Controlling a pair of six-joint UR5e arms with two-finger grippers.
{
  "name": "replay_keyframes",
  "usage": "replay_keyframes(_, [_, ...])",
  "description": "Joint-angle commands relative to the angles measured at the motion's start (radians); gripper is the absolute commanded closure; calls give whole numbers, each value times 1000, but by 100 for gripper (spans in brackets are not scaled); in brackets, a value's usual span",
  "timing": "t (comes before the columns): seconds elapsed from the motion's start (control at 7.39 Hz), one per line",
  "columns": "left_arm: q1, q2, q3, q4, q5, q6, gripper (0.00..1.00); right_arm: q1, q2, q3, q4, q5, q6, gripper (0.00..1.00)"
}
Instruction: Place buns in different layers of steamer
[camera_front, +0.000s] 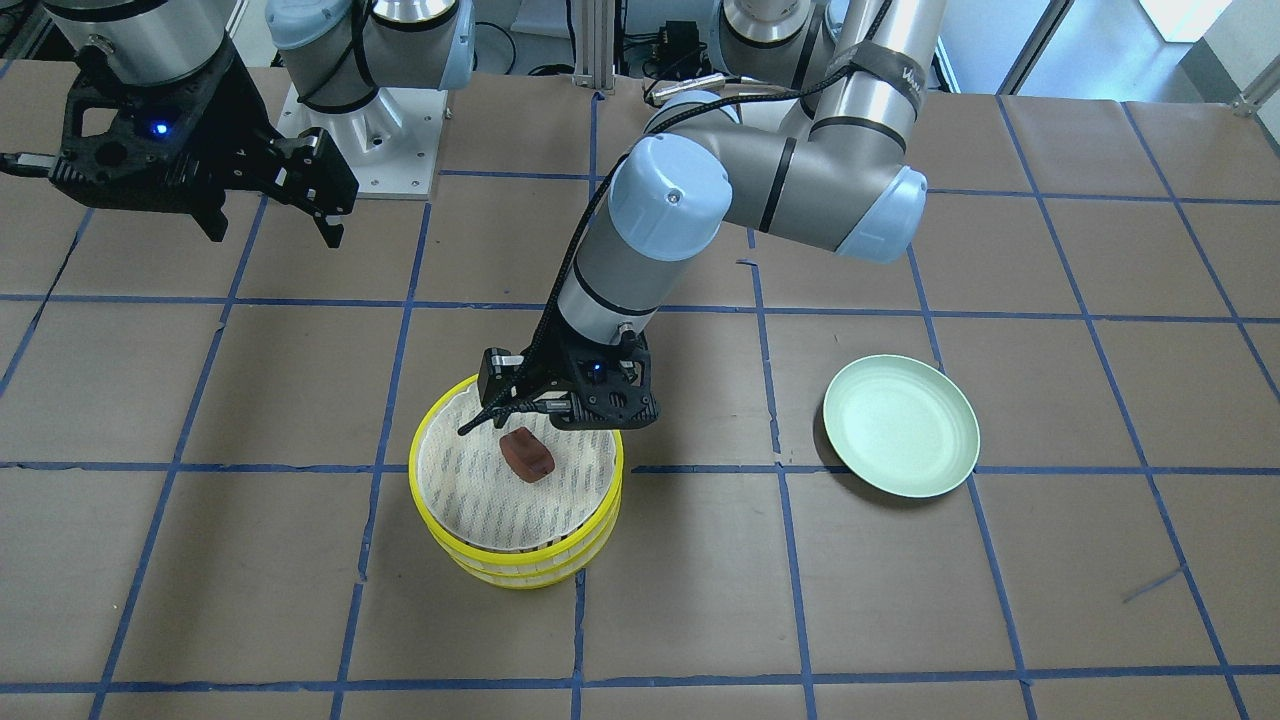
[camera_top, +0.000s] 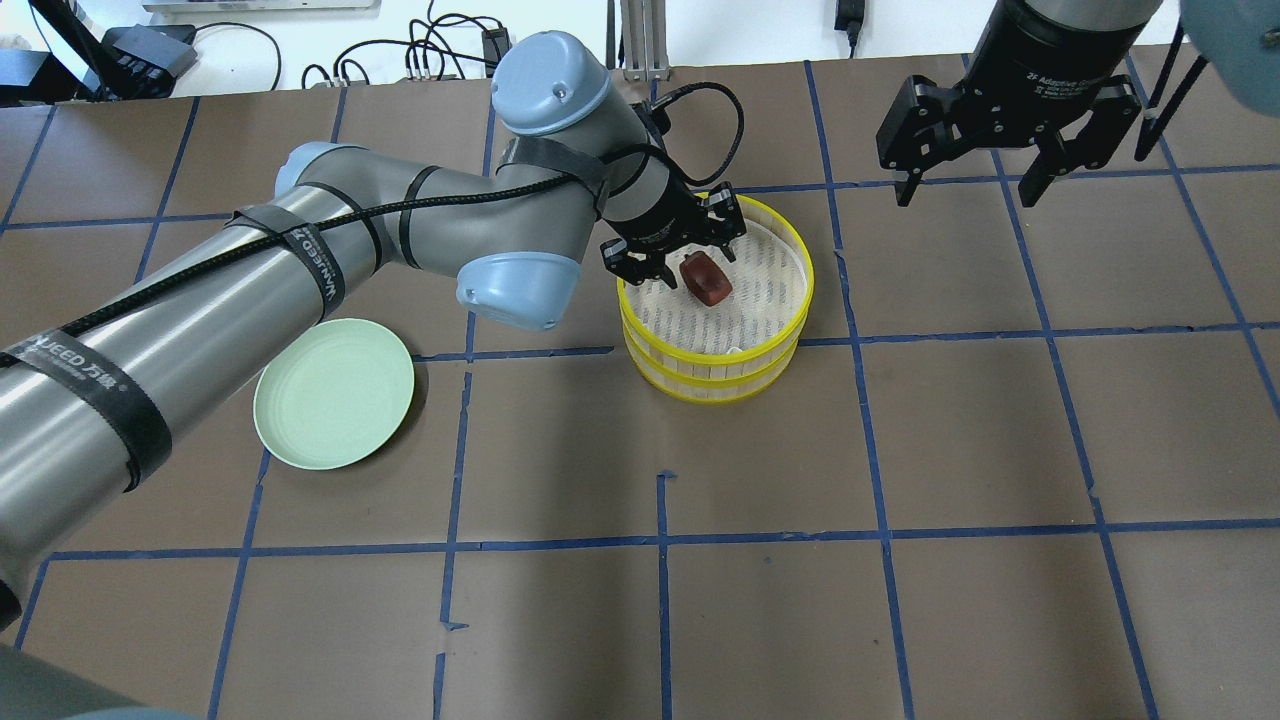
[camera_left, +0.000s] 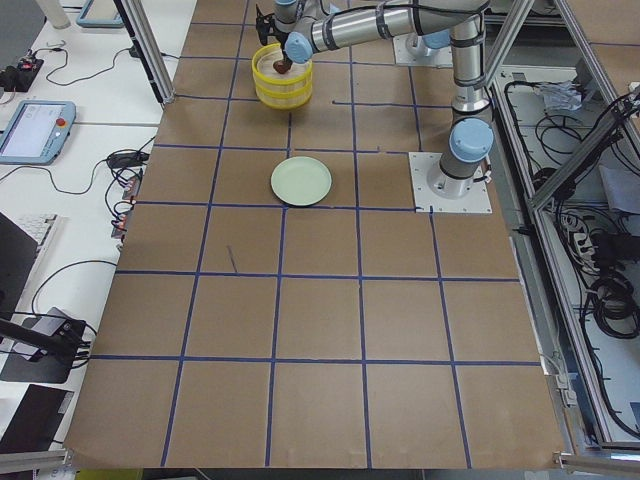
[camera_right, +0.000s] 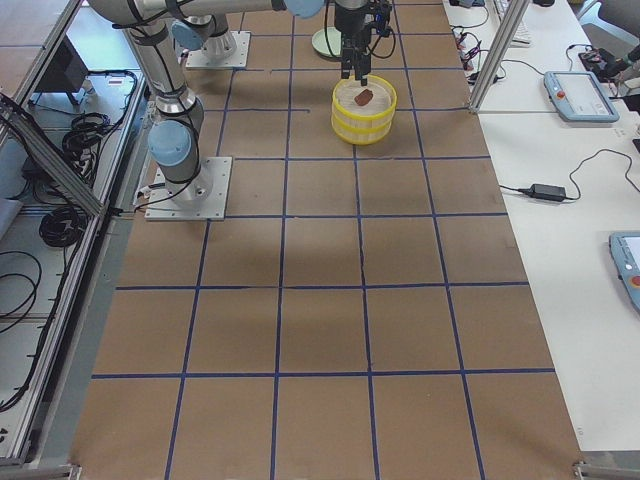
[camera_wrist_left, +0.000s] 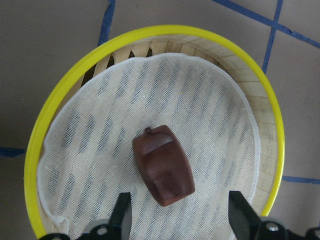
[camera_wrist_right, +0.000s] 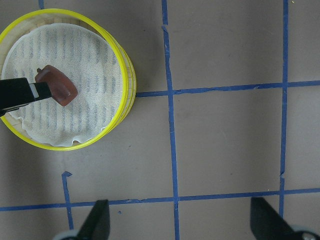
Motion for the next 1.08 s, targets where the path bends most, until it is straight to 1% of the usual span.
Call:
replay_keyframes(0.0, [57, 127, -7, -131, 66, 37, 19, 0, 2, 1, 0, -1, 0, 0])
replay_keyframes(0.14, [111, 187, -15, -188, 141, 60, 10, 0, 2, 3, -2, 0, 0, 0])
replay_keyframes(0.27, [203, 254, -15, -368, 226, 265, 1, -2, 2, 3, -2, 0, 0, 0])
replay_keyframes(0.41, [305, 324, 2, -543, 245, 478, 0, -2, 2, 3, -2, 0, 0, 0])
replay_keyframes(0.54, [391, 394, 14, -669, 271, 611, 0, -2, 2, 3, -2, -1, 0, 0])
replay_keyframes(0.68, [413, 435, 5, -693, 379, 635, 0, -2, 0, 5, -2, 0, 1, 0])
replay_keyframes(0.81, [411, 424, 4, -689, 368, 622, 0, 1, 0, 6, -2, 0, 0, 0])
replay_keyframes(0.95, [388, 399, 20, -672, 286, 617, 0, 0, 0, 6, -3, 0, 0, 0])
